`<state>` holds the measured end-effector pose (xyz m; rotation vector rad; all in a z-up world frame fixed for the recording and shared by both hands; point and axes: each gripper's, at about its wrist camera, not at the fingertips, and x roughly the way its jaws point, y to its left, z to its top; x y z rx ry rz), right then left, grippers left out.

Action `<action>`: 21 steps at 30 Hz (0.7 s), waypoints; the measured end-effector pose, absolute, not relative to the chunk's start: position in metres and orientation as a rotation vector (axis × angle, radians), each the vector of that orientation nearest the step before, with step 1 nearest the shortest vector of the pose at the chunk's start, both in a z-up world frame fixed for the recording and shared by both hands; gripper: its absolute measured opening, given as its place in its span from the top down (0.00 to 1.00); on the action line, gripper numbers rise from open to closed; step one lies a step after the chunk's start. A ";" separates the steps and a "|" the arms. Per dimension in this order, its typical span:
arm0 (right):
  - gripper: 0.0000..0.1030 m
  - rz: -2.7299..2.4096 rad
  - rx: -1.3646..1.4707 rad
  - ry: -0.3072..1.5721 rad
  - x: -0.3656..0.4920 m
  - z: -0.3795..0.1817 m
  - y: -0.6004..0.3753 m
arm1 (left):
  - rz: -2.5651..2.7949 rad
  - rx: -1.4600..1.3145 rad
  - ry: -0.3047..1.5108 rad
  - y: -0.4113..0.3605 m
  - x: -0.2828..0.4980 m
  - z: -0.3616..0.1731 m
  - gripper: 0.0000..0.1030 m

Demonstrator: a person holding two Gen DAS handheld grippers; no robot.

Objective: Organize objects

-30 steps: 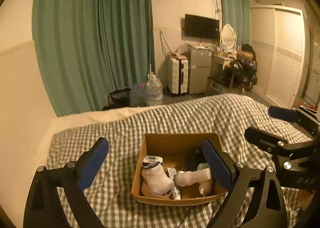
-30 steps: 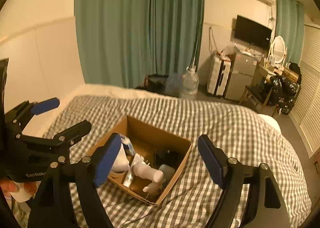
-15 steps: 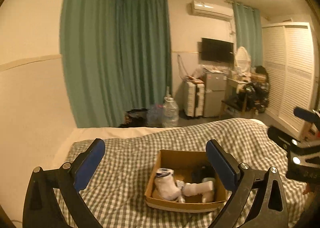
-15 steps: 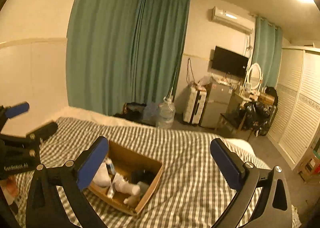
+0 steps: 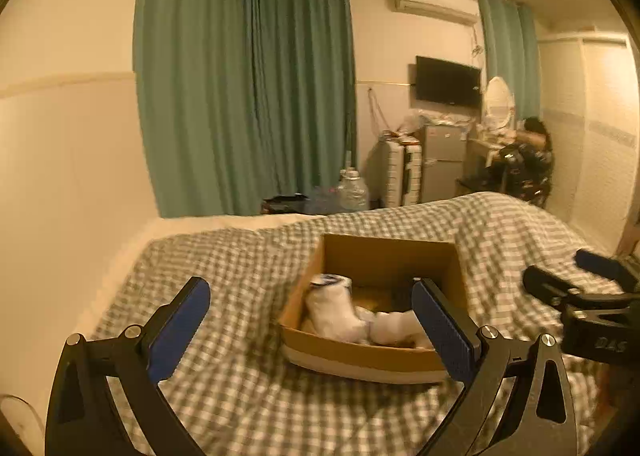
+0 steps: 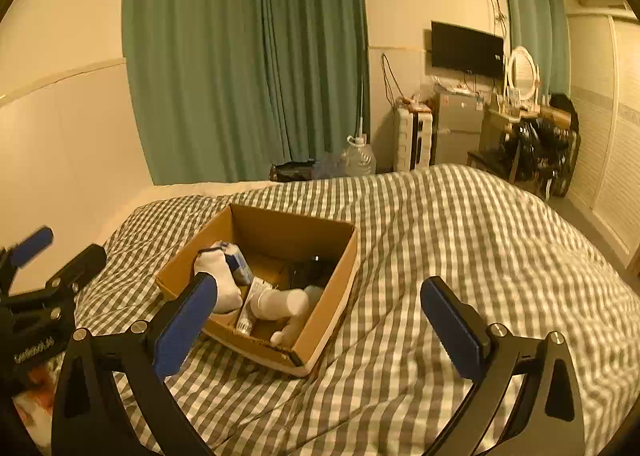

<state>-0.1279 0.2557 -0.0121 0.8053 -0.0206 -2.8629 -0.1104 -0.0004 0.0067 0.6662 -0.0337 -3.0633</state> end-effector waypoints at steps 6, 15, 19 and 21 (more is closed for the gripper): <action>0.01 -2.907 0.751 0.050 -0.113 -0.017 0.253 | -3.028 0.677 0.017 -0.006 -0.113 0.003 0.00; 0.01 -2.915 0.767 0.086 -0.111 -0.018 0.250 | -2.973 0.737 -0.002 -0.012 -0.118 -0.007 0.00; 0.01 -2.914 0.765 0.101 -0.109 -0.018 0.248 | -2.958 0.771 0.014 -0.015 -0.121 -0.012 0.00; 0.01 -2.914 0.761 0.107 -0.109 -0.017 0.246 | -2.954 0.775 0.015 -0.016 -0.122 -0.014 0.00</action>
